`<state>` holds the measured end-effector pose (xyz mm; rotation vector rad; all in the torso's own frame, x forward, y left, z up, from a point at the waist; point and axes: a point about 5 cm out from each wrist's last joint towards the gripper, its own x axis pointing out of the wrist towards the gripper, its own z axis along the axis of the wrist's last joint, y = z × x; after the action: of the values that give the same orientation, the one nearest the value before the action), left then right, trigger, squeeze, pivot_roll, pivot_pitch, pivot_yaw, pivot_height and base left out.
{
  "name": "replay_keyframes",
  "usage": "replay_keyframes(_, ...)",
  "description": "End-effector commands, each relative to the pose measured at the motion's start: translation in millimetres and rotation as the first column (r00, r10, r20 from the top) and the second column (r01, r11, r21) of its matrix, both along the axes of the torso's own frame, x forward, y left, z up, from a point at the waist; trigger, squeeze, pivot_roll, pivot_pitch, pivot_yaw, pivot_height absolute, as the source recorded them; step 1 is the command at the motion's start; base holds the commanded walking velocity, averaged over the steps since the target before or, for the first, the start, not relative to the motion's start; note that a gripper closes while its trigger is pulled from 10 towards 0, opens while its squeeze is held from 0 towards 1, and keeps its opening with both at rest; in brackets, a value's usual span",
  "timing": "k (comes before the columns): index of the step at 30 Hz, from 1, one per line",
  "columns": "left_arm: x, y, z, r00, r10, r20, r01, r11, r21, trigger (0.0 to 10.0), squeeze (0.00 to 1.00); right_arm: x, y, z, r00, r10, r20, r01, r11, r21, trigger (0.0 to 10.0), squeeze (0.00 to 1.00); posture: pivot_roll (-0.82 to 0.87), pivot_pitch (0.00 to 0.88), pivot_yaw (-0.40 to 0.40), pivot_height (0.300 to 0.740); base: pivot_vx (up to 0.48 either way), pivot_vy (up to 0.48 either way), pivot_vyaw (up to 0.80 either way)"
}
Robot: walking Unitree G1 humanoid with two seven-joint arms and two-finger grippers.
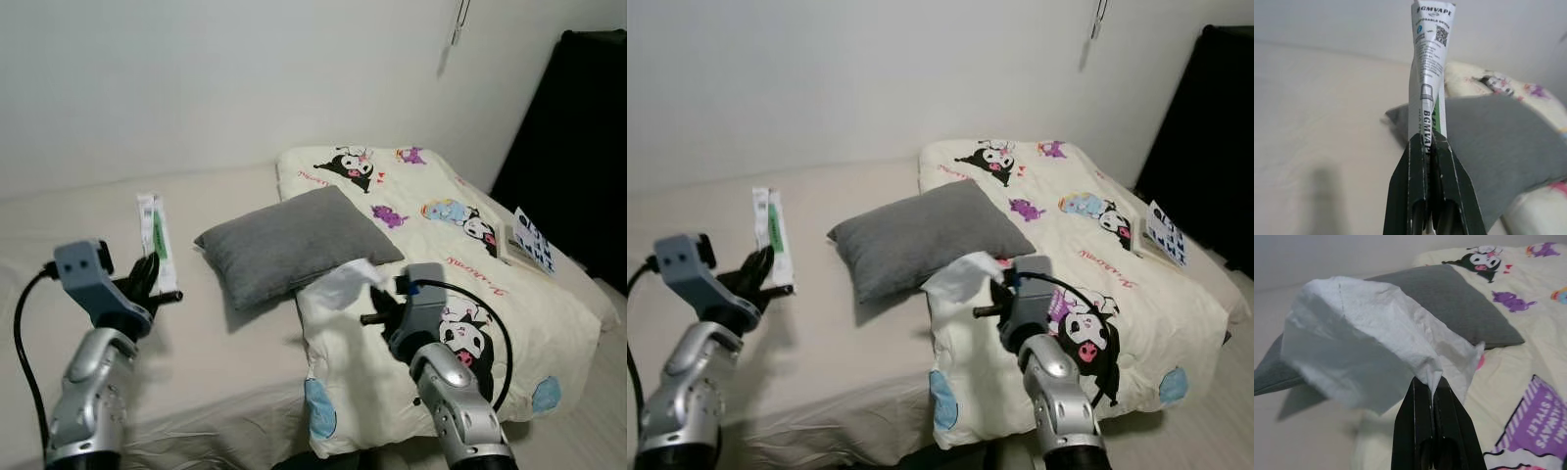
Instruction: Clean up the room
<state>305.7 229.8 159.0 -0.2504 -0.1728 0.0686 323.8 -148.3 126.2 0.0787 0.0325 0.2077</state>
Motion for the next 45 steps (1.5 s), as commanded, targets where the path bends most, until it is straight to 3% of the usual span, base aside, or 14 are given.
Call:
replay_keyframes(1,-2.5,-6.1,-2.5,1.000,-0.001,-0.026,0.002,0.999,0.032,10.0,0.00,0.9,1.8,-3.2,1.000,-0.003,-0.003,0.003,1.000,-0.027,10.0,0.00,0.00,0.055,-0.050,0.596,0.000,0.000,0.00)
replay_keyframes(4,-4.4,-31.3,-9.2,0.998,-0.006,-0.068,0.014,0.993,0.120,10.0,0.00,1.3,-0.2,1.1,0.998,-0.029,0.061,0.036,0.991,-0.130,10.0,0.00,-0.01,0.050,-0.058,0.596,0.000,0.000,0.00)
replay_keyframes(6,-4.4,-34.1,-10.2,0.998,-0.001,-0.071,0.010,0.991,0.134,10.0,0.00,1.3,-0.6,1.6,0.997,-0.033,0.069,0.043,0.989,-0.142,10.0,0.00,-0.01,0.050,-0.058,0.596,0.000,0.000,0.00)
replay_keyframes(9,-1.6,-44.7,-23.2,0.991,0.036,-0.127,-0.007,0.976,0.217,10.0,0.00,1.7,-0.4,4.9,0.993,-0.037,0.110,0.057,0.982,-0.181,10.0,0.00,-0.01,0.055,-0.062,0.596,0.000,0.000,0.00)
replay_keyframes(15,-1.4,-64.3,-34.2,0.990,-0.026,-0.136,0.070,0.941,0.332,10.0,0.00,-2.6,2.4,-6.1,0.997,-0.035,0.067,0.045,0.987,-0.154,10.0,0.00,0.00,0.061,-0.058,0.611,0.000,0.000,0.00)
replay_keyframes(36,-3.3,-71.6,-36.0,0.993,-0.013,-0.118,0.058,0.918,0.393,10.0,0.00,-3.5,5.0,-15.5,0.999,-0.032,0.030,0.036,0.988,-0.148,10.0,0.00,0.00,0.072,-0.057,0.690,0.000,0.000,0.00)
replay_keyframes(45,-4.0,-69.0,-35.2,0.993,0.003,-0.114,0.043,0.919,0.392,10.0,0.00,-2.5,6.8,-16.2,1.000,-0.021,0.020,0.023,0.989,-0.143,10.0,0.00,0.00,0.073,-0.057,0.694,0.000,0.000,0.00)
